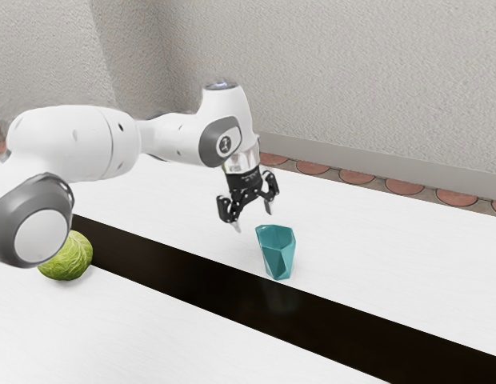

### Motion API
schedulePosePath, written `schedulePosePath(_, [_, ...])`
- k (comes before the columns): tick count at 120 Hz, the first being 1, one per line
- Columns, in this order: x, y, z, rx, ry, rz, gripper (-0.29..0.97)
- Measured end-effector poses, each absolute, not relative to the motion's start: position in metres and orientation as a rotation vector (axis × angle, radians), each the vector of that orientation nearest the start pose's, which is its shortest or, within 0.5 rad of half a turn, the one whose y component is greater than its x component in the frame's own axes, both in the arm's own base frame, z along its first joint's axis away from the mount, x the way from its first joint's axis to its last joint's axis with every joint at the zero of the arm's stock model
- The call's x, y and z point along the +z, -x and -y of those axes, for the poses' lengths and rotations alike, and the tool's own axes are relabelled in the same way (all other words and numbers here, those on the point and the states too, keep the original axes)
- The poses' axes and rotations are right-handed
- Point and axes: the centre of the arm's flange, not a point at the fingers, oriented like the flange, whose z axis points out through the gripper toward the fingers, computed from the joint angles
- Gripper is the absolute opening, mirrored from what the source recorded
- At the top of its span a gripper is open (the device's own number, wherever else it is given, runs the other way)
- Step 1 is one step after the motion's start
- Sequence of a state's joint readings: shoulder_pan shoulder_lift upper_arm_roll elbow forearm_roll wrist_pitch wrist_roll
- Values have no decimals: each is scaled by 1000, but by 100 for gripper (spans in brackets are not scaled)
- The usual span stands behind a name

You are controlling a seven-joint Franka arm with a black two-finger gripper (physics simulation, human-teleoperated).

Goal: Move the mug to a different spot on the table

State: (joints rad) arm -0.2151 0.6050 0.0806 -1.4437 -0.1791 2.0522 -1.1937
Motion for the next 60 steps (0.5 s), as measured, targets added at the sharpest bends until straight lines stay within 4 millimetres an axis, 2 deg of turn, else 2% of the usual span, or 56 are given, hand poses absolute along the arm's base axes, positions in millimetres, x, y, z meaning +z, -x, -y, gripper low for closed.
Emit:
schedulePosePath(27, [307, -708, 124, 163, 2695, 1744, 66])
schedulePosePath(40, [301, -708, 125, 188, 2682, 1769, 66])
schedulePosePath(60, [299, -710, 113, 238, 2659, 1851, 66])
